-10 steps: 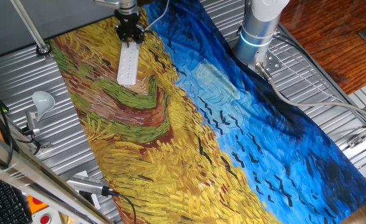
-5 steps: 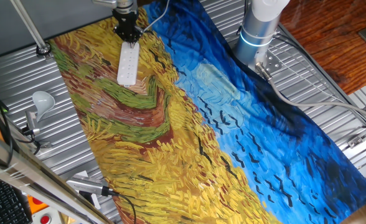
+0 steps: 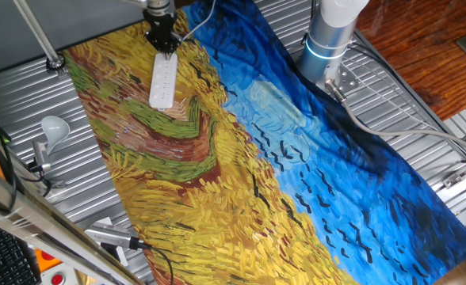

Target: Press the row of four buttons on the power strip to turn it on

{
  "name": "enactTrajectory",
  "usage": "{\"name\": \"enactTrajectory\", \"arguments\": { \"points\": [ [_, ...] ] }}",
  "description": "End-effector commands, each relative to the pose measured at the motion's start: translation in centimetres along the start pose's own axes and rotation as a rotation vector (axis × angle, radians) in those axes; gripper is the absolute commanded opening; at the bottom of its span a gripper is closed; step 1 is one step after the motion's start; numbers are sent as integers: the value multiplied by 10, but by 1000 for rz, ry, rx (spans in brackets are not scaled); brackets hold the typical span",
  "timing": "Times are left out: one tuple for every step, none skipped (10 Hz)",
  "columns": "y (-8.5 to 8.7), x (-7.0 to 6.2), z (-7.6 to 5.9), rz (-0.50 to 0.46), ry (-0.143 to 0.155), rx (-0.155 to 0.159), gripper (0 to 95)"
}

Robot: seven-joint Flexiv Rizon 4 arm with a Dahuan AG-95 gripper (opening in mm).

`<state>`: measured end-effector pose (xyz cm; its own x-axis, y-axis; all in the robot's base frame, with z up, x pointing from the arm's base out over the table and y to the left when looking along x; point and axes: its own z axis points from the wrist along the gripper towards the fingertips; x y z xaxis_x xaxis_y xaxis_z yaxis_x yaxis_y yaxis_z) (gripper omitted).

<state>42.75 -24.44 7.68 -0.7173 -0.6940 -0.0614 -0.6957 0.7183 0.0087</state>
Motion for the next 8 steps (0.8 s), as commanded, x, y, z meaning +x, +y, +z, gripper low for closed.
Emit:
{"name": "enactTrajectory", "arguments": {
  "points": [
    [-2, 0, 1, 30, 11, 13, 0],
    [-2, 0, 1, 29, 10, 11, 0],
    [-2, 0, 1, 33, 7, 7, 0],
    [-2, 0, 1, 37, 8, 6, 0],
    [-2, 0, 1, 33, 11, 3, 0],
    [-2, 0, 1, 29, 13, 3, 0],
    [-2, 0, 1, 23, 14, 6, 0],
    [-2, 0, 1, -3, 13, 6, 0]
  ]
}}
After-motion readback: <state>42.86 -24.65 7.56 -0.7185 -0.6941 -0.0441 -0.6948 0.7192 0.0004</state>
